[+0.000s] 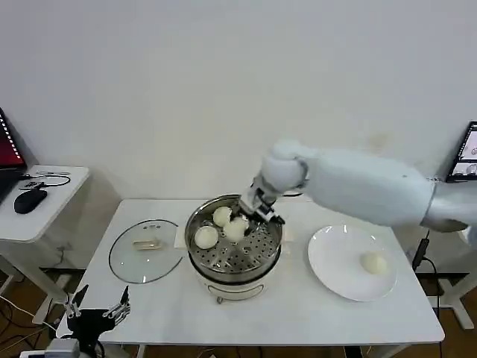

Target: Take steamed baozi put them in steamer then cover it.

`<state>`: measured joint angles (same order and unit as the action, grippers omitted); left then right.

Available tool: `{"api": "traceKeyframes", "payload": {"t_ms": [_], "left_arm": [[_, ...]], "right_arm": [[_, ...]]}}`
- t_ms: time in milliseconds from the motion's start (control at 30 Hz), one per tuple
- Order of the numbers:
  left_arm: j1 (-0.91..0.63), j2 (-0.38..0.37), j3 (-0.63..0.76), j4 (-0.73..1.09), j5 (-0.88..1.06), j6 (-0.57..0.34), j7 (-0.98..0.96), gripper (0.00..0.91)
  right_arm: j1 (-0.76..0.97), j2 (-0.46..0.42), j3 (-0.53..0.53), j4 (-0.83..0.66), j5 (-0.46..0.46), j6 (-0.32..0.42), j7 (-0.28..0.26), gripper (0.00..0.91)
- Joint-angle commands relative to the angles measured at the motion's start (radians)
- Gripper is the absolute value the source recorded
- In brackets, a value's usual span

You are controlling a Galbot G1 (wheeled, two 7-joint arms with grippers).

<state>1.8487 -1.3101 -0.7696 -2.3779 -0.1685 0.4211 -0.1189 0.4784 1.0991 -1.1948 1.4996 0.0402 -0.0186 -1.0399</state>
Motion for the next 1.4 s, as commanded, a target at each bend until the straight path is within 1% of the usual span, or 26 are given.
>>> {"api": "traceKeyframes", "payload": {"t_ms": [33,100,300,467,633,667,700,833,1000,1133,1167,1200,1233,1267,1300,1400], "left_arm": [[0.011,-0.006,-0.009,-0.006,-0.005,0.0,0.0,0.907],[0.012,-0.009,-0.012,-0.005,-0.005,0.0,0.0,0.907],[0.008,-0.018,-0.008,-0.004,0.0,0.0,-0.002,0.907],[0.003,-0.017,-0.007,0.001,0.003,0.001,-0.003,0.907],[0.0,-0.015,-0.008,0.001,0.003,0.002,-0.003,0.907],[-0.002,-0.014,-0.007,0.002,0.003,0.003,-0.003,0.907],[-0.004,-0.014,-0.007,0.003,0.003,0.003,-0.003,0.907],[-0.007,-0.014,-0.007,0.005,0.003,0.004,-0.002,0.907],[-0.01,-0.005,-0.007,0.006,0.002,0.005,-0.001,0.907],[-0.024,0.01,-0.006,0.013,-0.002,0.01,0.0,0.907],[-0.027,0.015,-0.005,0.014,-0.005,0.011,0.001,0.907],[-0.03,0.02,-0.005,0.015,-0.008,0.012,0.001,0.907],[-0.034,0.027,-0.004,0.017,-0.011,0.013,0.001,0.907],[-0.038,0.031,-0.004,0.019,-0.013,0.014,0.001,0.907],[-0.043,0.037,-0.004,0.021,-0.015,0.016,0.001,0.907],[-0.056,0.055,0.002,0.023,-0.017,0.022,0.001,0.907]], "right_arm": [[-0.057,0.073,-0.044,0.007,-0.097,0.102,0.002,0.544],[-0.062,0.073,-0.046,0.004,-0.107,0.116,0.001,0.534],[-0.065,0.068,-0.054,-0.015,-0.129,0.144,0.002,0.544],[-0.071,0.064,-0.053,-0.019,-0.126,0.15,0.011,0.544],[-0.068,0.058,-0.056,-0.019,-0.124,0.152,0.008,0.544],[-0.067,0.059,-0.056,-0.02,-0.124,0.156,0.009,0.856],[-0.067,0.059,-0.056,-0.024,-0.125,0.171,0.016,0.907],[-0.051,0.049,-0.044,-0.021,-0.113,0.175,0.015,0.907],[-0.02,0.005,0.005,-0.025,-0.095,0.17,0.011,0.907],[0.014,-0.08,0.039,-0.028,-0.045,0.135,0.009,0.907],[0.021,-0.113,0.048,-0.025,-0.009,0.112,0.009,0.907],[0.031,-0.136,0.055,-0.021,0.008,0.075,0.008,0.907],[0.037,-0.179,0.067,-0.02,0.03,0.052,0.005,0.907],[0.041,-0.218,0.083,-0.022,0.024,0.027,0.002,0.907],[0.042,-0.237,0.087,-0.022,0.023,0.007,-0.001,0.907],[0.062,-0.362,0.091,-0.021,0.023,-0.06,-0.009,0.907]]}}
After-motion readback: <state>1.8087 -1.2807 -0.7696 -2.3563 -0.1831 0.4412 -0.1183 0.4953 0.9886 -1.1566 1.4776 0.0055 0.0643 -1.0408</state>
